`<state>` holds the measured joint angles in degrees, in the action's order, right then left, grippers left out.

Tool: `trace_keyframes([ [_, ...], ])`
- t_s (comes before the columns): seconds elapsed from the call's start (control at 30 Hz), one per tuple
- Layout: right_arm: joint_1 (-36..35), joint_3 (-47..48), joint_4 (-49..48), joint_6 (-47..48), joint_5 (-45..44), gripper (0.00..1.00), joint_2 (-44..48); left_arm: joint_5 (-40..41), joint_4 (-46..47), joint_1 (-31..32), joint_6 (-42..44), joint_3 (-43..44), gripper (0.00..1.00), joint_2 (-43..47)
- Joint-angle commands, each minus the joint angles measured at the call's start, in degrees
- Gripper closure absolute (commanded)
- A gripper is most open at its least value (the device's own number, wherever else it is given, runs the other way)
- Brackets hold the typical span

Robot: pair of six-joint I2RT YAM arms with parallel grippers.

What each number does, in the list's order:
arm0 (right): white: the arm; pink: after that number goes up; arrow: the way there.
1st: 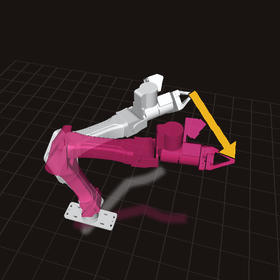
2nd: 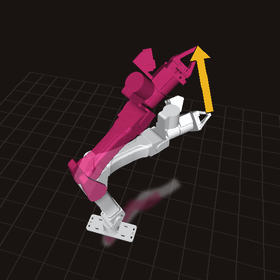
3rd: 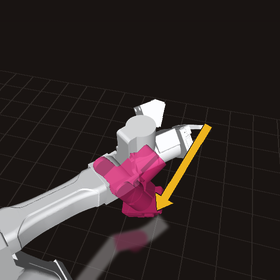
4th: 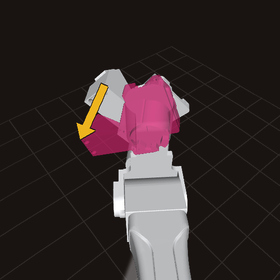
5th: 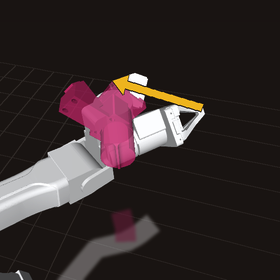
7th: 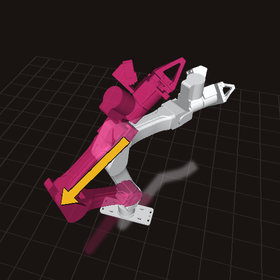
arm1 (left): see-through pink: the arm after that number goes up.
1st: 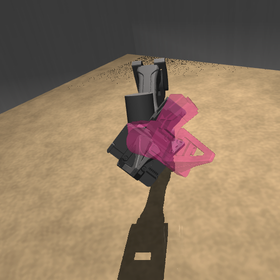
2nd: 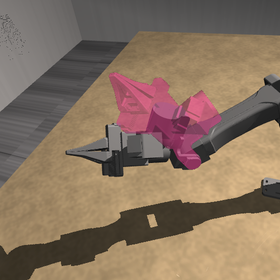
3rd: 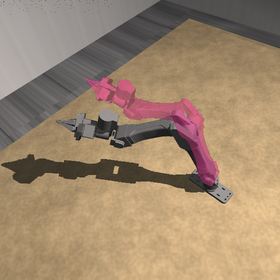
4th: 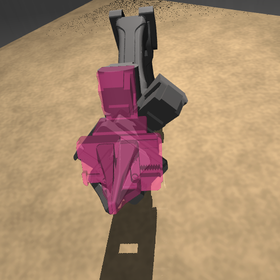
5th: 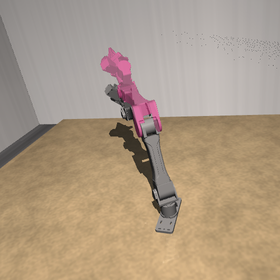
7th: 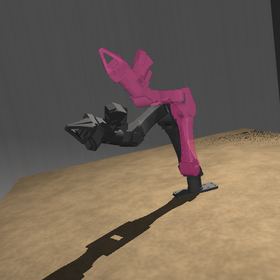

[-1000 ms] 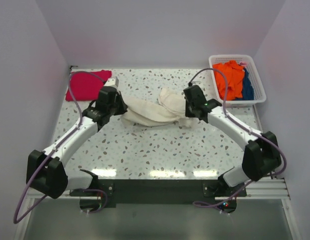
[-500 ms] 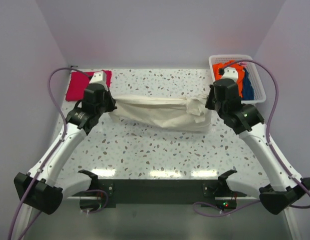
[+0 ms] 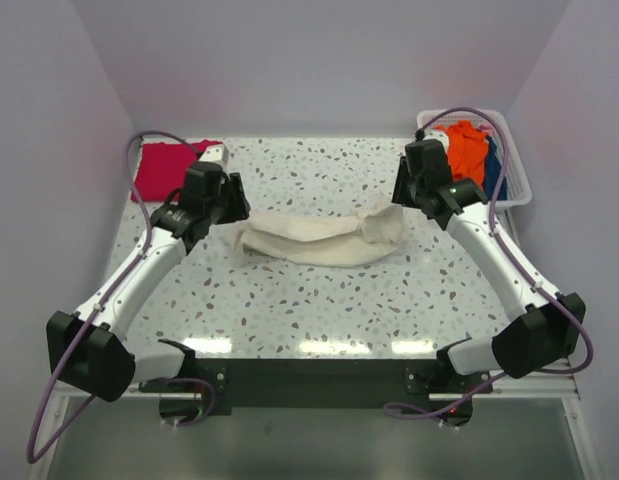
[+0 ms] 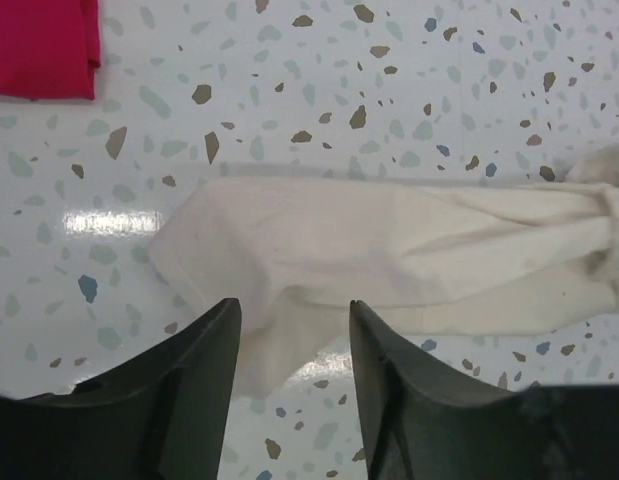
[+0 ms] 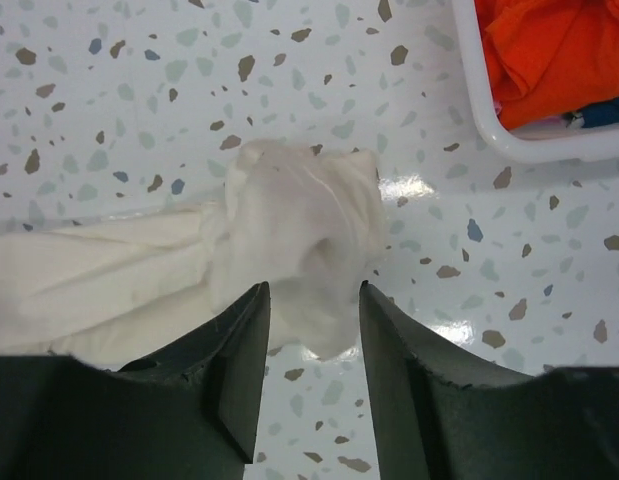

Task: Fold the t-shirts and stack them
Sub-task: Flatten the tshirt out

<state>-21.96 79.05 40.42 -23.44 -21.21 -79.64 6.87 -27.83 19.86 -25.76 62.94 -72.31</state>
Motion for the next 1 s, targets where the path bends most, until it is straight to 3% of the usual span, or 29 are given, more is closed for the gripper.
trace_keyframes([
  [0.0, 1.91, -1.43, -4.74, 0.41, 2.66, 0.53, 1.85, -1.77, 2.87, -1.13, 0.36, -1.32, 0.45, 0.42],
  [0.1, 2.62, -3.28, -5.09, 0.50, 2.84, 0.46, 1.50, -3.00, 3.84, -1.40, -0.61, -2.38, 0.44, -0.54],
  [0.27, 2.62, -8.01, -6.49, 0.50, 4.51, 0.48, 2.55, -2.40, 4.72, -1.49, -5.08, -6.15, 0.50, -0.90],
  [0.5, 2.09, -15.32, -9.31, -0.11, 9.96, 0.52, 3.35, -1.51, 9.11, -1.49, -14.67, -19.93, 0.63, 1.65],
  [0.67, 1.83, -17.52, -10.45, 0.15, 11.28, 0.53, 2.47, -1.16, 12.98, -1.49, -15.02, -24.52, 0.62, 2.71],
  [0.83, 1.74, -17.78, -11.24, 0.50, 12.33, 0.53, 2.03, -0.02, 17.19, -1.49, -14.58, -26.64, 0.50, 1.74],
  [0.97, 1.74, -17.79, -11.42, 0.76, 12.42, 0.53, 1.85, 0.33, 19.57, -1.49, -14.50, -26.29, 0.48, -1.94],
])
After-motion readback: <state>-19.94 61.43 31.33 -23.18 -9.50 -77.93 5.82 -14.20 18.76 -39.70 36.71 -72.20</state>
